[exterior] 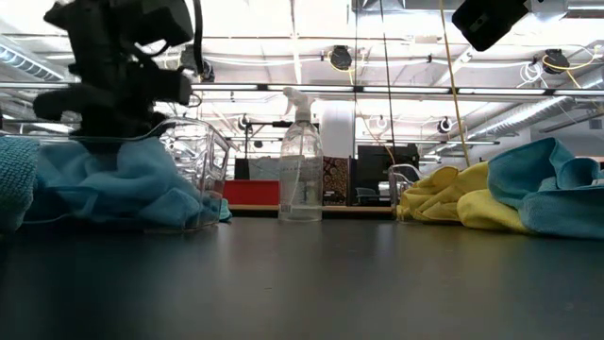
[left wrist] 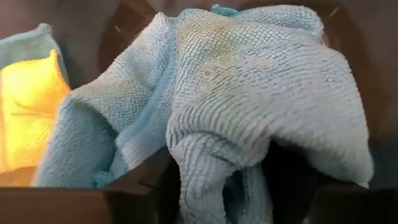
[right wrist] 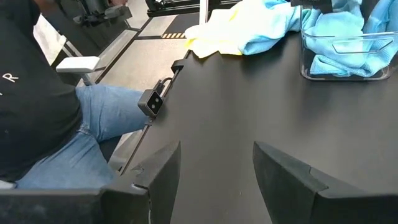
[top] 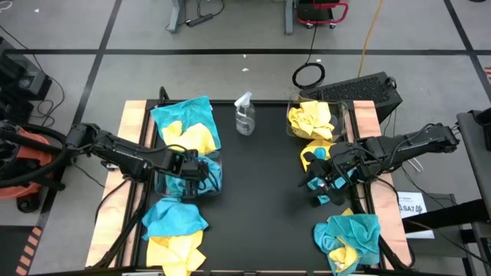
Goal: Sort microfiber towel by color & place in baskets
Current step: Put the blue towel into the bottom transparent bin, then put the yellow towel into the top transparent bin
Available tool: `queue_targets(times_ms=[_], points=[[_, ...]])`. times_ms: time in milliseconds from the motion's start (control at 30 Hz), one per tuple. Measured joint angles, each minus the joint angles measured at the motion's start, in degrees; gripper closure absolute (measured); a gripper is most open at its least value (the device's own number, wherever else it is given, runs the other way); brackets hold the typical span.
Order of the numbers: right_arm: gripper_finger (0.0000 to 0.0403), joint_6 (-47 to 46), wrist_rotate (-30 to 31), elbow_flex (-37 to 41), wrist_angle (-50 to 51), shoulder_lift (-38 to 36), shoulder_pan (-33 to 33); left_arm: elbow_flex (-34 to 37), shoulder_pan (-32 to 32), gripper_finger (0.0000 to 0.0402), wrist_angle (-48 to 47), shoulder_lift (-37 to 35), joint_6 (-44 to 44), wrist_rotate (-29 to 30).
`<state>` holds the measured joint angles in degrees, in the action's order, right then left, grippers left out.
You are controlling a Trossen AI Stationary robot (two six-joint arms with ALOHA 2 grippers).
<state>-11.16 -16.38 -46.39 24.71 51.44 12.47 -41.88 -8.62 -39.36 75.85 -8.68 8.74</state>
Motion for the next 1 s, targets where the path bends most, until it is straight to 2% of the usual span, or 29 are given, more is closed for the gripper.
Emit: queue_targets(times_ms=[100, 233, 400, 633, 767, 1000], points=[[0.0209, -0.02, 0.0, 0.0, -0.01, 0.0, 0.0, -3.23, -0.02, 0.0175, -4.28, 0.01, -0.23, -1.02], [0.0209, -0.04, 0.0, 0.0, 0.0, 0.0, 0.0, -8.56, -0.14, 0.0155, -9.63, 0.02, -1.49, -1.35], [0.0209, -0.13, 0.0, 0.0, 0.0, 0.0, 0.01, -15.81, -1.48, 0.015, -17.04, 0.02, -1.69, -1.93], [0.0209, -0.09, 0.02, 0.0, -0.04, 0.0, 0.0, -24.9, -3.92, 0.015, -29.01, -0.02, -6.36, -1.23], [0.0209, -0.02, 0.0, 0.0, -0.11, 0.0, 0.01, -27.54, -6.76, 0.015, -30.56, -0.04, -9.98, -1.38], [0.0209, 0.0, 0.02, -0.02, -1.76, 0.0, 0.0, -28.56, -14.4, 0.015, -26.68, -0.02, -17.87, -9.04]])
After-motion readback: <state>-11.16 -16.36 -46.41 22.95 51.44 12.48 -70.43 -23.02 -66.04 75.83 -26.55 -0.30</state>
